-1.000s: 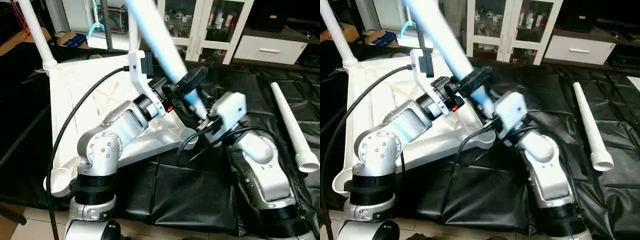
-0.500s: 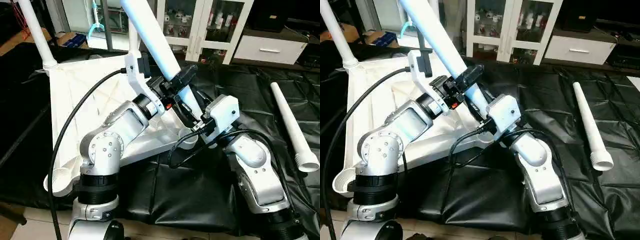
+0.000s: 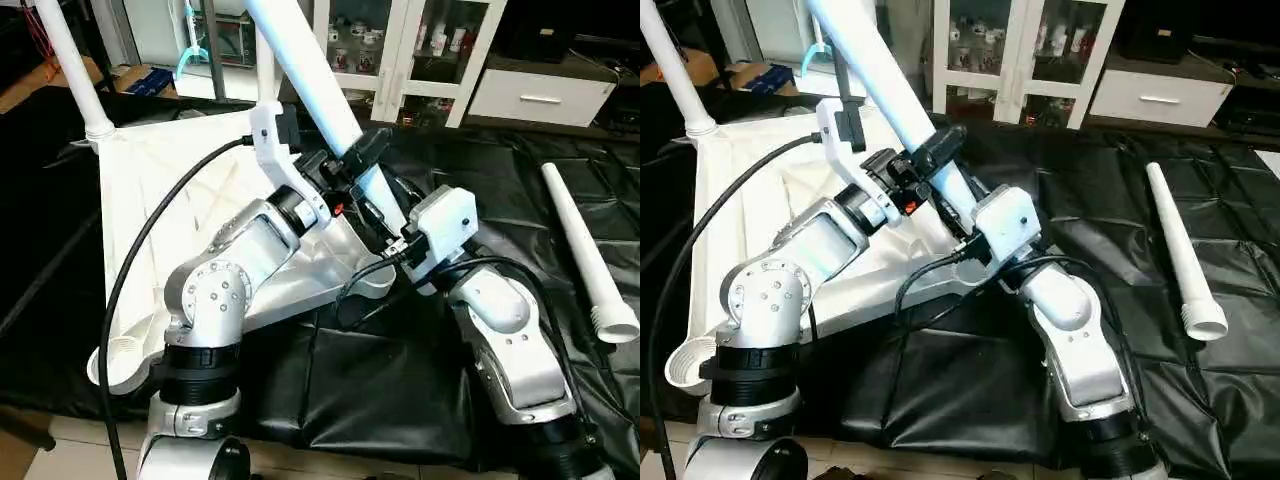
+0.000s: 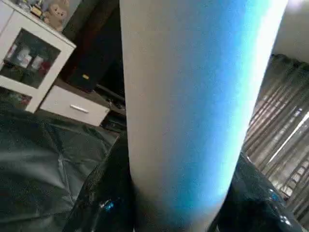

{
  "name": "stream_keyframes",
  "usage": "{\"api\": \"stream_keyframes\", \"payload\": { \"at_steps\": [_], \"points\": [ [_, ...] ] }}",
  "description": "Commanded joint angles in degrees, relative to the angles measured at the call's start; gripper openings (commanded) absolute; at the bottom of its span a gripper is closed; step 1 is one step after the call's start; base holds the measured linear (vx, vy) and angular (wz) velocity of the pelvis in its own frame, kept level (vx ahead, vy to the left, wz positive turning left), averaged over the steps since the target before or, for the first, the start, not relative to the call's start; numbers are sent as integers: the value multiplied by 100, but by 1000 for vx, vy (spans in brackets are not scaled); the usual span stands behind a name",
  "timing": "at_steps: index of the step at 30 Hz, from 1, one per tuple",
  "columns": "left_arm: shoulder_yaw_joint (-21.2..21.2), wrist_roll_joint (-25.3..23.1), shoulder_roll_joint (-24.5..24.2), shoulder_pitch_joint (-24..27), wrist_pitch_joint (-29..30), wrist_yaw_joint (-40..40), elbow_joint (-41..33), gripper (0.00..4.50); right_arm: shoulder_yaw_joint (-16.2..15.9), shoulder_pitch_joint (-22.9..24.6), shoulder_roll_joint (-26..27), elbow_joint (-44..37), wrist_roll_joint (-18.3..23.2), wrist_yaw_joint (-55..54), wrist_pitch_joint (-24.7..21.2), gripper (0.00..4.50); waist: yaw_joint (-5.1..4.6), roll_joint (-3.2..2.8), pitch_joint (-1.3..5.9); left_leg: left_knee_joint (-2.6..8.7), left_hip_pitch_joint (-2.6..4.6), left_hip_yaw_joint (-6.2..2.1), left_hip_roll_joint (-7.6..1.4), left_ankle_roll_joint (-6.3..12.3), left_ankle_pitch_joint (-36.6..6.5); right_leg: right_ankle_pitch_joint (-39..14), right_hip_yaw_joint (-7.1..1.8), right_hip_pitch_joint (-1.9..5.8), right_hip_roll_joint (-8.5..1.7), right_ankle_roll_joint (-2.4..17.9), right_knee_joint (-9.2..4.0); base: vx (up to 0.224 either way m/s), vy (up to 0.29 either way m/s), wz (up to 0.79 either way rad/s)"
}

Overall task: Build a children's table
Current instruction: Insert table leg to table base

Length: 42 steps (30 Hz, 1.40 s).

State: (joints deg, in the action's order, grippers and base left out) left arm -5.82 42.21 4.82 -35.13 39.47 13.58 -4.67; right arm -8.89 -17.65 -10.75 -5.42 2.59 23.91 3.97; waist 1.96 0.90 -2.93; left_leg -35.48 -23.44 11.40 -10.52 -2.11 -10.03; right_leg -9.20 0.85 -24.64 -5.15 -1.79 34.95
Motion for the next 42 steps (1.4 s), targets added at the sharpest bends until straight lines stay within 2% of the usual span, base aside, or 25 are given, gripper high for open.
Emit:
{"api": "stream_keyframes", "payload": {
  "at_steps": [1,3,6,7,10,11,13,16,18,20,21,22,23,24,25,26,27,28,29,31,35,37,39,40,42],
  "points": [
    [-146,-232,-57,-189,-237,-173,164,175,21,-9,0,-8,112,74,51,218,-6,-65,380,496,182,-126,-152,-145,-2042,-1377,-76,233,-80,716,-459,0,0,0],
    [-196,-423,-198,-324,-437,-208,334,175,-89,37,-52,-23,190,299,-9,233,-3,-99,380,504,162,-142,-140,-137,-2056,-1369,-69,264,-85,699,-458,0,0,0],
    [-197,-692,-443,-513,-640,-183,546,175,-170,90,-75,-64,194,404,-63,260,-8,-99,389,495,157,-148,-131,-87,-2017,-1466,-71,267,-95,657,-461,0,0,0],
    [-188,-756,-512,-567,-687,-154,618,175,-196,102,-83,-75,211,444,-97,268,-3,-153,382,503,163,-153,-135,-112,-1997,-1428,-70,255,-97,696,-476,0,0,0],
    [-211,-989,-743,-792,-881,-166,927,175,-329,201,-162,-167,222,598,-151,296,11,-152,393,489,170,-154,-136,-92,-1902,-1255,-72,271,-100,815,-437,0,0,0],
    [-185,-1127,-870,-886,-961,-142,1065,175,-389,299,-208,-271,265,679,-183,312,27,-188,391,492,173,-152,-141,-66,-1845,-1133,-73,274,-106,900,-427,0,0,0],
    [-112,-1373,-1103,-1037,-1080,-96,1264,175,-372,465,-265,-510,321,698,-159,325,44,-197,398,491,182,-152,-148,-53,-1808,-1054,-74,273,-105,936,-418,0,0,0],
    [208,-1733,-1569,-1236,-1144,315,1439,175,-114,577,-363,-821,430,665,-75,355,79,-223,406,503,187,-171,-151,-62,-1741,-955,-72,289,-116,917,-397,0,0,0],
    [560,-1862,-1999,-1411,-921,919,1447,175,349,330,-417,-1025,738,544,-298,369,86,-234,406,506,209,-164,-147,-78,-1775,-1007,-79,276,-118,966,-378,0,0,0],
    [1282,-2309,-2610,-1552,-981,1817,1394,175,778,-211,-588,-1155,1292,642,-771,389,91,-261,401,507,231,-173,-141,-90,-1831,-1118,-75,274,-120,1042,-352,0,0,0],
    [1393,-2387,-2704,-1577,-999,1951,1414,175,823,-324,-632,-1143,1397,698,-877,399,100,-315,380,514,244,-169,-150,-120,-1830,-1131,-81,263,-131,1059,-361,0,0,0],
    [1475,-2474,-2773,-1597,-1031,2013,1421,174,827,-397,-710,-1142,1443,781,-977,404,97,-304,359,520,254,-151,-157,-147,-1893,-1169,-83,240,-127,1071,-382,0,0,0],
    [1752,-2775,-3010,-1669,-1145,2217,1459,174,830,-646,-989,-1137,1592,1080,-1324,409,106,-289,332,535,259,-161,-149,-179,-2093,-1387,-74,269,-121,1073,-395,0,0,0],
    [1752,-2775,-3010,-1669,-1145,2217,1459,174,830,-646,-989,-1137,1592,1080,-1324,419,114,-291,333,537,273,-161,-151,-217,-2164,-1513,-77,278,-132,1053,-394,0,0,0],
    [2037,-3111,-3245,-1727,-1249,2377,1535,174,695,-853,-1377,-1014,1087,1307,-1222,431,131,-299,347,517,279,-142,-149,-264,-2083,-1531,-100,269,-166,1049,-400,0,0,0],
    [2259,-3375,-3437,-1779,-1266,2489,1618,174,483,-1039,-1824,-809,247,1450,-836,442,150,-263,366,516,240,-158,-152,-326,-1857,-1526,-93,305,-172,973,-392,0,0,0],
    [2283,-3396,-3458,-1786,-1254,2503,1624,174,452,-1066,-1886,-772,123,1459,-787,442,155,-241,364,498,244,-147,-143,-335,-1786,-1517,-98,290,-174,974,-386,0,0,0],
    [2364,-3470,-3528,-1810,-1214,2548,1644,174,346,-1159,-2099,-643,-305,1493,-616,447,162,-260,358,498,242,-151,-148,-364,-1746,-1551,-98,281,-182,984,-379,0,0,0],
    [2447,-3502,-3599,-1857,-1051,2591,1650,174,170,-1291,-2404,-473,-829,1542,-454,450,148,-227,352,486,237,-133,-133,-356,-1713,-1636,-103,292,-188,1014,-387,0,0,0],
    [2466,-3502,-3615,-1875,-975,2602,1647,174,105,-1330,-2497,-439,-933,1567,-446,450,153,-248,348,473,241,-128,-129,-298,-1688,-1671,-111,294,-195,1060,-391,0,0,0],
    [2422,-3210,-3533,-1825,-321,2908,1540,174,-352,-1693,-2804,-164,-1780,1227,21,450,149,-282,382,449,234,-124,-130,-184,-1393,-1099,-94,309,-171,1302,-326,0,0,0],
    [2419,-3153,-3505,-1807,-182,2966,1550,174,-435,-1824,-2831,-53,-1982,1126,238,450,143,-255,397,430,236,-114,-131,-130,-1329,-916,-90,318,-170,1401,-309,0,0,0],
    [2345,-3079,-3396,-1788,41,3011,1624,174,-502,-2047,-2796,184,-2285,964,684,450,141,-254,397,418,231,-110,-125,-51,-1294,-846,-91,331,-168,1464,-308,0,0,0],
    [2335,-3065,-3383,-1785,62,3010,1629,174,-507,-2064,-2792,201,-2307,946,715,450,133,-257,396,410,228,-102,-125,-21,-1266,-780,-91,331,-165,1493,-305,0,0,0],
    [2183,-2852,-3154,-1754,410,2976,1693,174,-598,-2333,-2738,489,-2681,578,1205,450,137,-242,390,407,227,-97,-115,17,-1268,-828,-87,337,-160,1525,-315,0,0,0]
  ]
}}
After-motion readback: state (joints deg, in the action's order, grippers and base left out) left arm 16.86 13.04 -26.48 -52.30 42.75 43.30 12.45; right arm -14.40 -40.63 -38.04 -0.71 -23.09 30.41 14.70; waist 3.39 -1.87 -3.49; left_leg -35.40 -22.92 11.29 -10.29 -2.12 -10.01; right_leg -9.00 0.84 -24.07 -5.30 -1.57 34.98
